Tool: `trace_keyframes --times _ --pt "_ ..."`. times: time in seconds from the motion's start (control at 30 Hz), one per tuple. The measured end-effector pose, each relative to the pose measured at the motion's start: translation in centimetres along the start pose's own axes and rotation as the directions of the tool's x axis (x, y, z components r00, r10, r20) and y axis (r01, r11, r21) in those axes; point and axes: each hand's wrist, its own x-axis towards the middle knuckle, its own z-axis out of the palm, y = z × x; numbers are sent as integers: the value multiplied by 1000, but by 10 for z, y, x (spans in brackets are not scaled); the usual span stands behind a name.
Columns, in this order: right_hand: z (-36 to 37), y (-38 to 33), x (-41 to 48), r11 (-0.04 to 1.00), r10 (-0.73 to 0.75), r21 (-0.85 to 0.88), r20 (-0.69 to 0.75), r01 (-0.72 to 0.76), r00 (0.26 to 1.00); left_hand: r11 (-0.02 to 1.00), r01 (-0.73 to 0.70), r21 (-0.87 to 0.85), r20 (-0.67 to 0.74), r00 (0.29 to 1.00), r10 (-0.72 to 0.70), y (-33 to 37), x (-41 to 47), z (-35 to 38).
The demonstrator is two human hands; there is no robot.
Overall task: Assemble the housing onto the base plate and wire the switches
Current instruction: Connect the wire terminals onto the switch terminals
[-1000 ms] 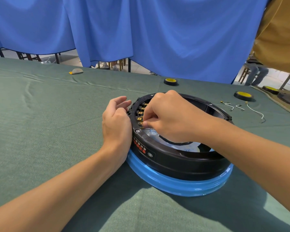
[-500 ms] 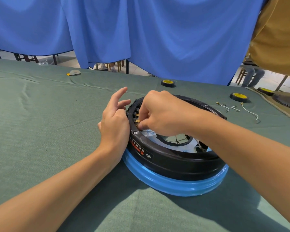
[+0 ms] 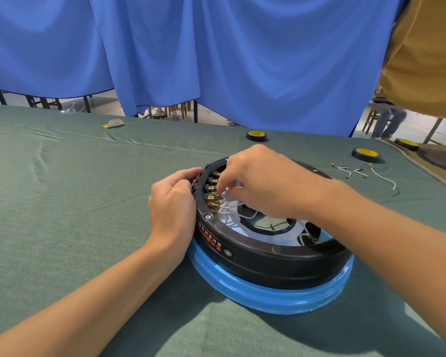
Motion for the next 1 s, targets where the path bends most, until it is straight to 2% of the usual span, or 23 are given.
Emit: trace_keyframes --times 0.13,0.23,0.37,0.63,0.87,1.0 --pt "2 3 5 986 -130 -98 27 132 991 1000 -1 -6 4 1000 1 1 0 0" --pt "0 6 4 967 -187 -161 80 198 979 1000 -6 -1 3 1000 6 1 0 1" --pt "1 6 3 947 -236 -209 59 243 970 1000 6 1 -12 1000 -6 0 0 1" --pt "4 6 3 963 -218 -153 35 221 975 1000 21 5 -14 1000 -21 -2 -1 1" --pt "7 2 3 982 -157 -107 22 158 987 998 -28 63 8 1000 28 -1 -2 0" --pt "-2 10 -2 995 -76 59 -10 77 997 1000 24 12 -20 1000 -23 -2 -2 0"
